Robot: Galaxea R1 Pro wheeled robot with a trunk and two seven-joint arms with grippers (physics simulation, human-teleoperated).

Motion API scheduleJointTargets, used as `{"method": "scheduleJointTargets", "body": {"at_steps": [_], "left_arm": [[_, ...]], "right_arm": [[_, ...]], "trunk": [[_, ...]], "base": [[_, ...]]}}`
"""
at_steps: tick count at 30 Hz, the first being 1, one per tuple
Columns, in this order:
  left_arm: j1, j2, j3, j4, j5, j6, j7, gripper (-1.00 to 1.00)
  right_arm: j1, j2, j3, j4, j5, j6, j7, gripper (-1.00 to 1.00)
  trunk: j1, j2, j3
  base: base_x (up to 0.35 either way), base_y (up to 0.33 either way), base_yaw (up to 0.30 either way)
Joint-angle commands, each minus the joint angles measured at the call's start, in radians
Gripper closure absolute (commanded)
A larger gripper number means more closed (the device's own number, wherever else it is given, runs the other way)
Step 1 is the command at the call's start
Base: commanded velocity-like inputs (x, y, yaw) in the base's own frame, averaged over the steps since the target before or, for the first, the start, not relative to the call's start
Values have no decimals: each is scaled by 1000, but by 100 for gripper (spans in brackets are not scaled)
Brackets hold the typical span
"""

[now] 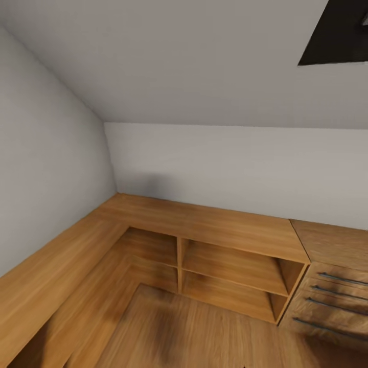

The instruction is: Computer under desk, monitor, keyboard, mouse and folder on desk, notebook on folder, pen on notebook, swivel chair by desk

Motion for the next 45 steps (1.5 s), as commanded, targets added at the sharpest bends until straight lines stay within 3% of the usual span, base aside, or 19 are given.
{"method": "scheduleJointTargets", "body": {"at_steps": [1, 10, 16, 25, 32, 34, 35, 36, 37, 38, 40, 45], "left_arm": [[0, -1, 5, -1, -11, 0, 3, -100], [0, -7, 1, -1, -11, 4, 5, -100], [0, -6, -3, 160, -8, 14, 7, -100], [0, -4, -3, 166, -2, 12, 16, -100], [-41, -1, -2, 165, 18, 29, 16, -100], [-45, -2, 0, 159, 43, -63, 16, -100], [-46, -2, 2, 158, 67, -154, 16, -100], [-47, -3, 3, 161, 112, -326, 13, -100], [-47, -4, 3, 163, 125, -389, 12, -100], [-48, -5, 3, 169, 144, -494, 10, -100], [-48, -7, 2, 174, 162, -574, 8, -100], [-49, -7, 1, 160, 177, -574, 8, -100]], "right_arm": [[-1, 0, 9, 1, -9, -4, -2, -100], [-1, 1, 9, 1, -8, -3, -2, -100], [-1, 3, 11, 1, -7, -3, -1, -100], [-1, 4, 11, 1, -6, -2, -1, -100], [-1, 4, 11, 1, -5, -3, -1, -100], [-1, 3, 11, 1, -5, -3, -1, -100], [-1, 3, 11, 1, -5, -3, -1, -100], [-1, 3, 11, 1, -5, -3, -1, -100], [-1, 3, 11, 1, -5, -3, -1, -100], [-1, 3, 11, 1, -5, -2, -1, -100], [-1, 3, 11, 1, -5, -2, -1, -100], [-1, 3, 11, 1, -5, -2, -1, -100]], "trunk": [[0, -1, -1], [0, -1, -1], [0, -1, -1], [0, -1, -1], [0, -1, -1], [0, -1, -1], [0, -1, -1], [0, -1, -1], [0, -1, -1], [0, -1, -1], [0, -1, -1], [0, -1, -1]], "base": [[0, 99, -295], [0, 22, -283], [0, 0, -278], [0, 0, -278], [0, 0, -278], [0, 0, -278], [0, 0, -278], [0, 0, -278], [0, 0, -278], [0, 0, -278], [0, 0, -278], [0, 0, -278]]}}
